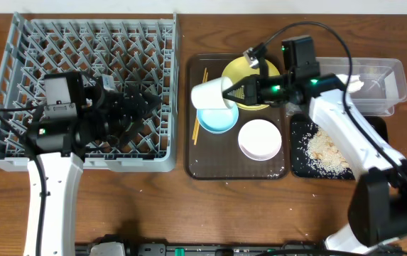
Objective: Sort waste into correct bins and load items into the dishwasher
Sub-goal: 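Lift the white cup and pass it toward the left gripper over the rack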
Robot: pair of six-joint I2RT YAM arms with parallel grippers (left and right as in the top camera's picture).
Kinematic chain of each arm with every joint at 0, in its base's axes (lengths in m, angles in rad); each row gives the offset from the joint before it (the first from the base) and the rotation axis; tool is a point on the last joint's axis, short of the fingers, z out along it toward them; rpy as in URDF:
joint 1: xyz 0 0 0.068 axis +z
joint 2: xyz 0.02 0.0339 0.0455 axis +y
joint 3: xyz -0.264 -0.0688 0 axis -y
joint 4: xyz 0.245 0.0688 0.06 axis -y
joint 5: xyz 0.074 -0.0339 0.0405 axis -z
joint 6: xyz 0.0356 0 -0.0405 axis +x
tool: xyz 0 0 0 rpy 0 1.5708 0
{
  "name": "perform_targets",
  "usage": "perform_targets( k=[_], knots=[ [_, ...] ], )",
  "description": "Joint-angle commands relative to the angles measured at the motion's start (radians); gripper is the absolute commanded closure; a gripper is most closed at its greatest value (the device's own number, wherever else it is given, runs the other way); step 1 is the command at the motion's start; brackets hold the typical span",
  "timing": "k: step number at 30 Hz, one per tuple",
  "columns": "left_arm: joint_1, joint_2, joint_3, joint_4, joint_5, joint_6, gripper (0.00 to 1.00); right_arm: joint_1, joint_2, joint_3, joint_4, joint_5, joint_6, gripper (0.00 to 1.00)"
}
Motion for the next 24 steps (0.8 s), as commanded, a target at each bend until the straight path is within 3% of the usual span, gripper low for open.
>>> perform_targets(
  k=[1, 5, 8, 13, 20, 24],
  knots=[
    [0.002, 0.011, 0.02, -0.011, 0.045, -0.051, 0.1, 0.023, 0.056, 0.011, 0.067, -0.189, 0.019, 0.99],
    [0.002, 0.017, 0.02, -0.002, 0.103, -0.038, 0.1, 0.051, 0.113, 0.011, 0.219, -0.265, 0.106, 0.99],
    [0.002, 0.025, 0.02, 0.043, 0.234, 0.036, 0.1, 0.076, 0.14, 0.011, 0.325, -0.286, 0.176, 0.99],
    [0.002, 0.041, 0.02, 0.077, 0.352, 0.061, 0.09, 0.113, 0.146, 0.011, 0.457, -0.293, 0.265, 0.99],
    [0.002, 0.064, 0.02, 0.077, 0.393, 0.083, 0.1, 0.145, 0.146, 0.011, 0.668, -0.315, 0.436, 0.99],
    [0.002, 0.083, 0.02, 0.085, 0.405, 0.083, 0.1, 0.162, 0.146, 0.011, 0.695, -0.315, 0.459, 0.99]
  ],
)
